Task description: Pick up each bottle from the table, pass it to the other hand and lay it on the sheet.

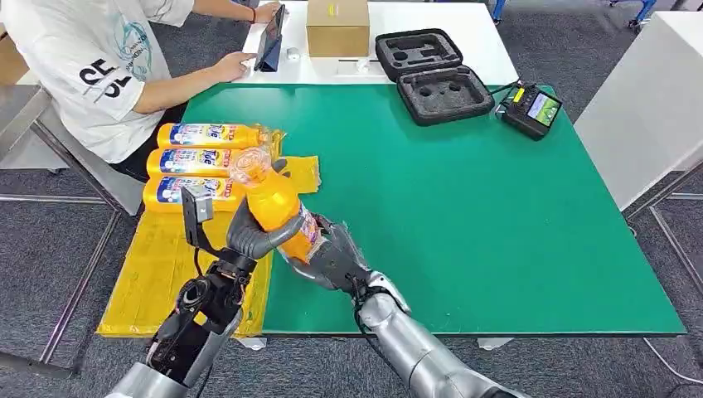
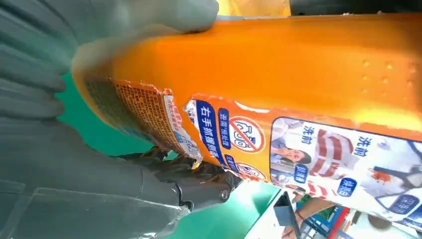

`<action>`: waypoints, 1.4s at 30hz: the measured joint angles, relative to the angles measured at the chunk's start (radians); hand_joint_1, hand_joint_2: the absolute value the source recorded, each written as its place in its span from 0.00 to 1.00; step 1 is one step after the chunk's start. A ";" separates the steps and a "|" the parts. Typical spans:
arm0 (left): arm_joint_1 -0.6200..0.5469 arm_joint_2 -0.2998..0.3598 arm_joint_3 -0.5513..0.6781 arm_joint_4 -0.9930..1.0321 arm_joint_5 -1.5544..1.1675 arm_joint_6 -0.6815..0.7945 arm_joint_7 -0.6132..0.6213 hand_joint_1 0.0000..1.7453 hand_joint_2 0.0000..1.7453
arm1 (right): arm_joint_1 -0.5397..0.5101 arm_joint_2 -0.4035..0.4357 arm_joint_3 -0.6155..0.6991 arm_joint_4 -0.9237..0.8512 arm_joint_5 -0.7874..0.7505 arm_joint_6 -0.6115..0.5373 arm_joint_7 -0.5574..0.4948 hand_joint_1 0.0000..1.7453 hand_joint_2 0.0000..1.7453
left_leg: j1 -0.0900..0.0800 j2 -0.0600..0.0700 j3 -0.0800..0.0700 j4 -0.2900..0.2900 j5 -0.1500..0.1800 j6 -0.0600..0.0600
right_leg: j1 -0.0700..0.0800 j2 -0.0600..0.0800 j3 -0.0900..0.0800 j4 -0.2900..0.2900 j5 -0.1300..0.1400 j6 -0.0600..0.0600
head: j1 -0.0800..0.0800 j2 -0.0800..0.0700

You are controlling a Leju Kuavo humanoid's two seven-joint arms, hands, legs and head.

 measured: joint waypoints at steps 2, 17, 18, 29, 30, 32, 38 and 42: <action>-0.002 0.004 0.001 0.007 0.019 -0.041 0.025 1.00 1.00 | 0.001 -0.004 0.000 0.001 0.006 -0.002 0.000 1.00 1.00 | 0.000 0.000 0.000 0.000 0.000 0.000 | 0.000 0.000 0.000 0.000 0.000 0.000 | 0.000 0.000; -0.039 0.021 -0.041 0.079 0.027 -0.127 0.065 1.00 1.00 | 0.022 -0.005 0.002 0.000 0.021 -0.058 -0.002 0.00 0.00 | 0.000 0.000 0.000 0.000 0.000 0.000 | 0.000 0.000 0.000 0.000 0.000 0.000 | 0.000 0.000; -0.039 0.019 -0.042 0.079 -0.001 -0.095 0.047 1.00 1.00 | 0.023 -0.004 0.002 -0.004 0.026 -0.083 -0.007 0.00 0.00 | 0.000 0.000 0.000 0.000 0.000 0.000 | 0.000 0.000 0.000 0.000 0.000 0.000 | 0.000 0.000; -0.039 0.023 -0.008 0.053 -0.287 0.218 -0.109 1.00 1.00 | 0.092 -0.009 0.001 -0.216 -0.015 -0.133 -0.040 0.00 0.00 | 0.000 0.000 0.000 0.000 0.000 0.000 | 0.000 0.000 0.000 0.000 0.000 0.000 | 0.000 0.000; -0.039 0.023 0.002 0.051 -0.337 0.270 -0.133 1.00 1.00 | 0.108 -0.013 0.002 -0.258 -0.044 -0.080 -0.037 0.00 0.00 | 0.000 0.000 0.000 0.000 0.000 0.000 | 0.000 0.000 0.000 0.000 0.000 0.000 | 0.000 0.000; -0.039 0.025 0.023 0.047 -0.427 0.363 -0.171 1.00 1.00 | 0.141 -0.020 0.005 -0.350 -0.090 -0.030 -0.039 0.00 0.00 | 0.000 0.000 -0.001 0.000 0.000 0.000 | 0.000 0.000 0.000 0.000 0.000 0.000 | 0.000 0.000; -0.015 0.066 0.093 -0.029 -0.749 0.563 -0.208 1.00 1.00 | 0.233 -0.030 0.005 -0.636 -0.230 -0.100 -0.064 0.00 0.00 | 0.000 0.000 -0.001 0.000 0.000 0.000 | 0.000 0.000 0.000 0.000 0.000 0.000 | 0.000 0.000; -0.002 0.077 0.113 -0.064 -0.775 0.560 -0.197 1.00 1.00 | 0.261 -0.040 0.007 -0.718 -0.244 -0.113 -0.067 0.00 0.00 | 0.000 0.000 -0.001 0.000 0.000 0.000 | 0.000 0.000 0.000 0.000 0.000 0.000 | 0.000 0.000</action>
